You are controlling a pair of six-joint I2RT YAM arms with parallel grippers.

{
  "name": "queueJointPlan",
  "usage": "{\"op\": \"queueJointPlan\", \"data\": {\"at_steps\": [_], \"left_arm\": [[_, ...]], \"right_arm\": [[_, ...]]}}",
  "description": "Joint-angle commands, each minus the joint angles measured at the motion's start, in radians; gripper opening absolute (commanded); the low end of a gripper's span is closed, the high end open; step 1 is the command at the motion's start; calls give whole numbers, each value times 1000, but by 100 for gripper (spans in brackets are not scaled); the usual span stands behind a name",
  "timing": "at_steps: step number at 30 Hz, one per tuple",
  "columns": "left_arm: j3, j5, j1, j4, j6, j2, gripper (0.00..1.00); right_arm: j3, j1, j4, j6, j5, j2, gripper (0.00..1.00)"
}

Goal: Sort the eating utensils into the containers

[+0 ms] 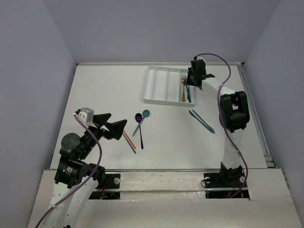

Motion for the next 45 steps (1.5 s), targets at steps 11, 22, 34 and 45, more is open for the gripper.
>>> {"op": "queueJointPlan", "data": {"at_steps": [11, 22, 34, 45], "left_arm": [[-8, 25, 15, 59, 9, 27, 99], [-7, 26, 15, 59, 7, 5, 99], [-10, 13, 15, 56, 4, -1, 99], [-10, 19, 15, 58, 6, -1, 99]], "right_arm": [[37, -12, 9, -18, -117, -64, 58], [-469, 398, 157, 75, -37, -451, 54], [-415, 770, 63, 312, 132, -299, 80], [-256, 783, 69, 350, 182, -108, 63]]}}
